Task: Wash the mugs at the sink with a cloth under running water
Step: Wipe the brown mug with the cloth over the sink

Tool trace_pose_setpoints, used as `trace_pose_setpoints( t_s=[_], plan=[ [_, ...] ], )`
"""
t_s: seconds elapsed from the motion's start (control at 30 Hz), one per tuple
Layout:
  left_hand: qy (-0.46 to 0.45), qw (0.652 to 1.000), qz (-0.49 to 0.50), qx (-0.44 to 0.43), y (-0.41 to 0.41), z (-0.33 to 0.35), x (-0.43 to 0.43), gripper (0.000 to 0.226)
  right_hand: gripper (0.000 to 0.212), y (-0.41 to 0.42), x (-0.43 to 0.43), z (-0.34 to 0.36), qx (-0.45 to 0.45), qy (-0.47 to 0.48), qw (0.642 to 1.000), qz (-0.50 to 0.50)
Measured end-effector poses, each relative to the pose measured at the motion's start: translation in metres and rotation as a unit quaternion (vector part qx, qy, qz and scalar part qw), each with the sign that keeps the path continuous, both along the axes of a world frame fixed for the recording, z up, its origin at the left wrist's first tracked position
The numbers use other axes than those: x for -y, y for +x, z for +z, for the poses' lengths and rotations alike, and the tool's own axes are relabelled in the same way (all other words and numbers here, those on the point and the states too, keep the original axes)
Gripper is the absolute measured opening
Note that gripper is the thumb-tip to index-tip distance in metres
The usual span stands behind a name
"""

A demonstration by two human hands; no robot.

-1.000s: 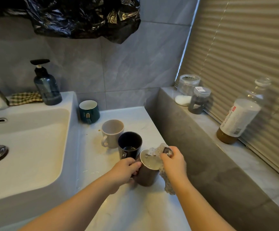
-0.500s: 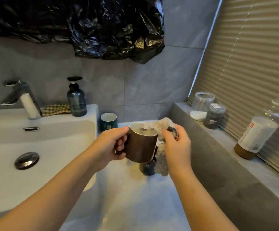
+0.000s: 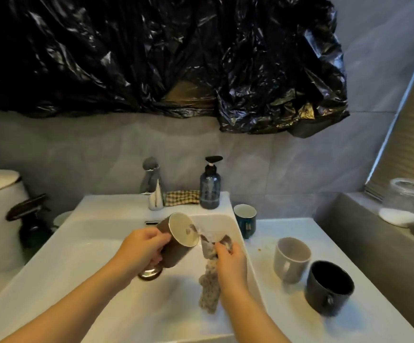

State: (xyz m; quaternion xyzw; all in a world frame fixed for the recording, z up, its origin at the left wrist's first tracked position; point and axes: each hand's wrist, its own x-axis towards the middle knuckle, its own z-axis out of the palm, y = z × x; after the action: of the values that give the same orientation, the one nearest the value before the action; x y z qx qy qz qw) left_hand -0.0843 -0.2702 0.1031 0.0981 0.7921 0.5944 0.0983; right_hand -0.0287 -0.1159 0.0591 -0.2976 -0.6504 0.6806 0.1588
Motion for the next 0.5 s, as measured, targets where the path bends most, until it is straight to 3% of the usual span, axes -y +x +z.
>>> trace_pose_setpoints(
  t_s=[0.07, 0.13, 0.2, 0.27, 0.3, 0.4, 0.5],
  plan=[
    [-0.129, 0.986, -0.014, -0.103, -0.007, -0.007, 0.012, 0.033, 0.017, -0.007, 0.006, -0.007, 0.028, -0.003, 1.000, 0.005],
    [-0.254, 0.946, -0.060, -0.195, -0.012, -0.013, 0.020, 0.032, 0.020, -0.011, 0.008, -0.014, 0.040, 0.009, 0.999, 0.008],
    [-0.376, 0.859, -0.119, -0.327, -0.018, -0.018, 0.028, 0.026, 0.022, -0.013, 0.010, -0.021, 0.037, 0.014, 0.999, 0.015],
    [-0.454, 0.737, -0.184, -0.467, -0.030, -0.029, 0.036, 0.019, 0.022, -0.014, 0.010, -0.026, 0.035, 0.023, 0.999, 0.021],
    [-0.488, 0.692, -0.210, -0.488, -0.033, -0.029, 0.038, 0.017, 0.022, -0.015, 0.009, -0.027, 0.031, 0.023, 0.999, 0.021],
    [-0.539, 0.603, -0.248, -0.533, -0.042, -0.033, 0.040, 0.019, 0.017, -0.017, 0.004, -0.031, 0.018, 0.021, 1.000, 0.013],
    [-0.552, 0.575, -0.259, -0.546, -0.048, -0.033, 0.038, 0.026, 0.013, -0.015, 0.002, -0.030, -0.011, 0.007, 1.000, 0.016]
  ],
)
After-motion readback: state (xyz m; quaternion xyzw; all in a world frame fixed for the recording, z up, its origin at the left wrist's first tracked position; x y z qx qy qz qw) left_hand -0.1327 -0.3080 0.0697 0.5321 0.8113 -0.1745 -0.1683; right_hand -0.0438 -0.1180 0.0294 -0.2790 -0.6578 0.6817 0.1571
